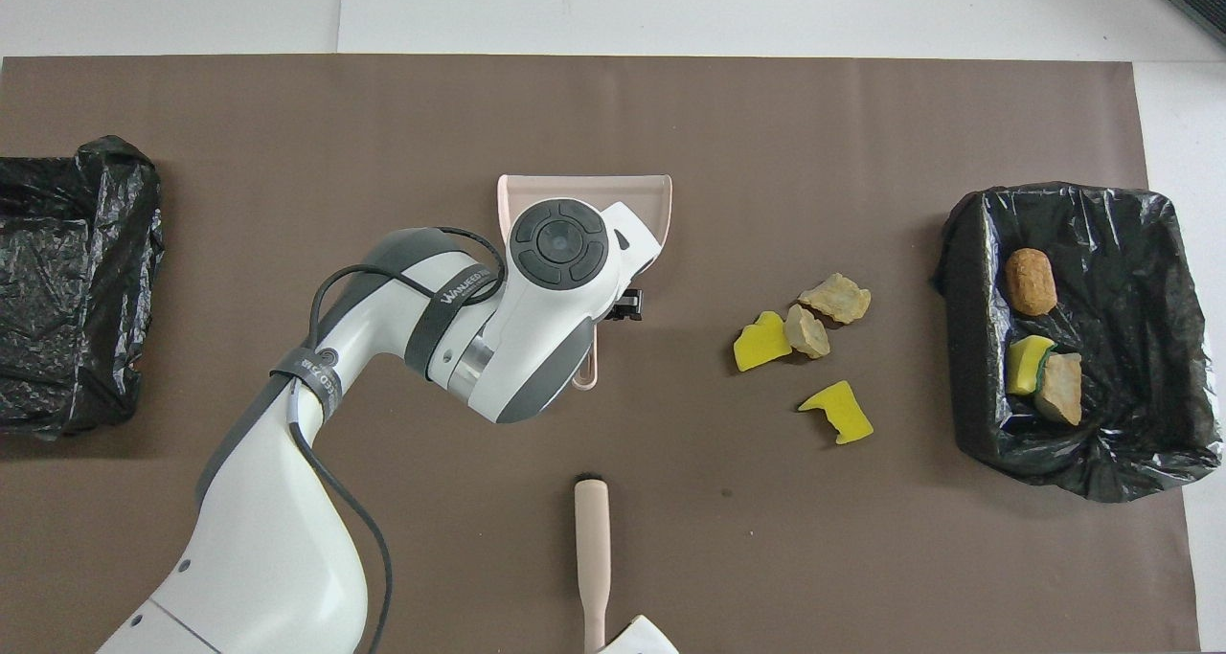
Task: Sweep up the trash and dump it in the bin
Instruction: 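Grasp the dustpan handle with the left gripper, then grasp the brush with the right gripper while the left gripper lifts the dustpan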
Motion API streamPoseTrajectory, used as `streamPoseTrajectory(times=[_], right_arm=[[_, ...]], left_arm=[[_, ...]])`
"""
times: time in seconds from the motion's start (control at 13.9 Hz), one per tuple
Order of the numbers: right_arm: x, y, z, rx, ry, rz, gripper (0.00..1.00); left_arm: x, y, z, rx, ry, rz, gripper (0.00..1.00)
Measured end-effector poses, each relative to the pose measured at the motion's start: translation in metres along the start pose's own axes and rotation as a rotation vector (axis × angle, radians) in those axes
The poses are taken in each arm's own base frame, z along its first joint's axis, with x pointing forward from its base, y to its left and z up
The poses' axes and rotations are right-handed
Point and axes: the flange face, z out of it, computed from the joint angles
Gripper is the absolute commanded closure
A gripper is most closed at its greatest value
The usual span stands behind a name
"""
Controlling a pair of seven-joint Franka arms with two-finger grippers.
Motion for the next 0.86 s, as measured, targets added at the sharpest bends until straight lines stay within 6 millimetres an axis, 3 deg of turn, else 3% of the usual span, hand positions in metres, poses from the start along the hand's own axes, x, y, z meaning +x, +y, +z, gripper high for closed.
streamPoseTrajectory(times=[0.14, 0.22, 0.29, 0.43, 0.58, 0.86], right_arm=[[0.003, 0.0, -0.001, 0.013, 0.008, 0.021, 1.0], [0.007, 0.002, -0.002, 0.015, 0.007, 0.031, 1.0], [0.012, 0.004, -0.003, 0.016, 0.007, 0.044, 1.0], [0.026, 0.017, -0.013, -0.014, 0.005, 0.07, 1.0], [0.042, 0.039, -0.039, -0.07, 0.01, 0.099, 1.0], [0.08, 0.11, -0.105, -0.174, 0.071, 0.095, 1.0]], left_arm=[[0.002, -0.003, 0.005, 0.002, -0.001, -0.007, 0.21], [0.002, -0.002, 0.006, 0.001, 0.0, -0.009, 0.32], [0.002, -0.002, 0.006, -0.001, 0.001, -0.01, 0.65], [0.001, 0.001, 0.007, -0.001, -0.001, -0.007, 1.0], [0.001, 0.002, 0.007, -0.002, -0.001, -0.006, 1.0], [0.008, -0.011, -0.006, 0.0, 0.012, 0.06, 1.0]])
